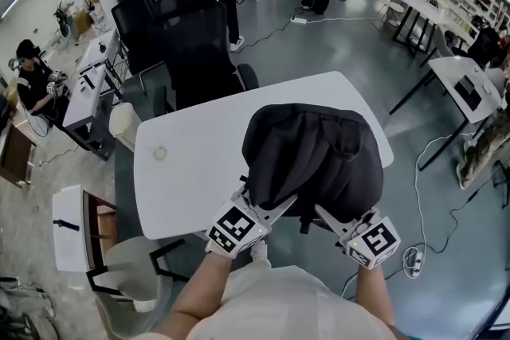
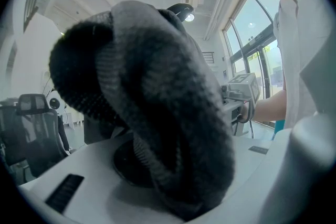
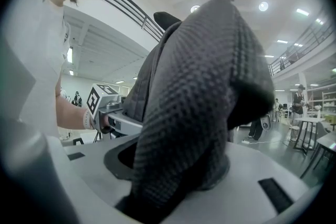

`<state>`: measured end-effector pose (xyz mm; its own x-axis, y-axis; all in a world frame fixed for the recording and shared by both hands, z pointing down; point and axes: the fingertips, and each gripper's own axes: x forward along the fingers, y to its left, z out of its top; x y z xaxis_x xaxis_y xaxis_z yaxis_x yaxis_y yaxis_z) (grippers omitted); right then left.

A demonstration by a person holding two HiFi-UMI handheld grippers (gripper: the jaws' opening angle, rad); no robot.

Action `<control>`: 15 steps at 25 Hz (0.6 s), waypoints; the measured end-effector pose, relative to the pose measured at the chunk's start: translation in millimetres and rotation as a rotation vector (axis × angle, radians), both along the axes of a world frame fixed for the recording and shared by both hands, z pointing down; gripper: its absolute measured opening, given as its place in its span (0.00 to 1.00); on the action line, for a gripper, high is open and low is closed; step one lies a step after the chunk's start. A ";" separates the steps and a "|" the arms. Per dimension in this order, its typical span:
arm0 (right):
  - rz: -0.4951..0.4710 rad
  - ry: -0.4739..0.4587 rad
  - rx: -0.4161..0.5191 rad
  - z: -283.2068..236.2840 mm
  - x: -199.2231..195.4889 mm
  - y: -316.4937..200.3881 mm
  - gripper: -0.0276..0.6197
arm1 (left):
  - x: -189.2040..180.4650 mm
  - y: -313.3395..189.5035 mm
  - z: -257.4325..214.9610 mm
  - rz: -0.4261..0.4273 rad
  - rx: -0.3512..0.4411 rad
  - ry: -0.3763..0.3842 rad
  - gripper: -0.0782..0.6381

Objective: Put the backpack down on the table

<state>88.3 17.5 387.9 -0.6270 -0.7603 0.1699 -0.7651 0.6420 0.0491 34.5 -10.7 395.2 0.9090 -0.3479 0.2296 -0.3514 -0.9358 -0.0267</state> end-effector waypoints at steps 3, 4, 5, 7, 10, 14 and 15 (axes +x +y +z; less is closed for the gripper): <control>0.001 0.001 0.005 -1.8 -6.2 -25.0 0.36 | -6.5 -24.9 -2.3 0.002 0.004 0.003 0.32; 0.000 0.002 0.005 -3.1 -9.0 -33.4 0.36 | -9.3 -33.3 -3.7 0.002 0.006 0.003 0.32; -0.001 0.002 0.006 -4.6 -12.2 -41.8 0.36 | -12.6 -41.7 -5.2 0.002 0.008 0.003 0.32; -0.006 0.001 0.009 -6.9 -19.6 -57.3 0.36 | -19.7 -57.0 -7.4 0.000 0.009 0.004 0.32; -0.012 0.005 0.015 -8.1 -28.6 -76.4 0.36 | -28.9 -76.1 -9.0 -0.006 0.016 0.008 0.32; -0.016 0.007 0.027 -8.6 -40.3 -98.8 0.36 | -40.5 -98.3 -9.6 -0.012 0.028 0.014 0.32; -0.018 0.008 0.029 -8.9 -43.6 -103.6 0.36 | -43.9 -103.0 -9.9 -0.015 0.031 0.016 0.32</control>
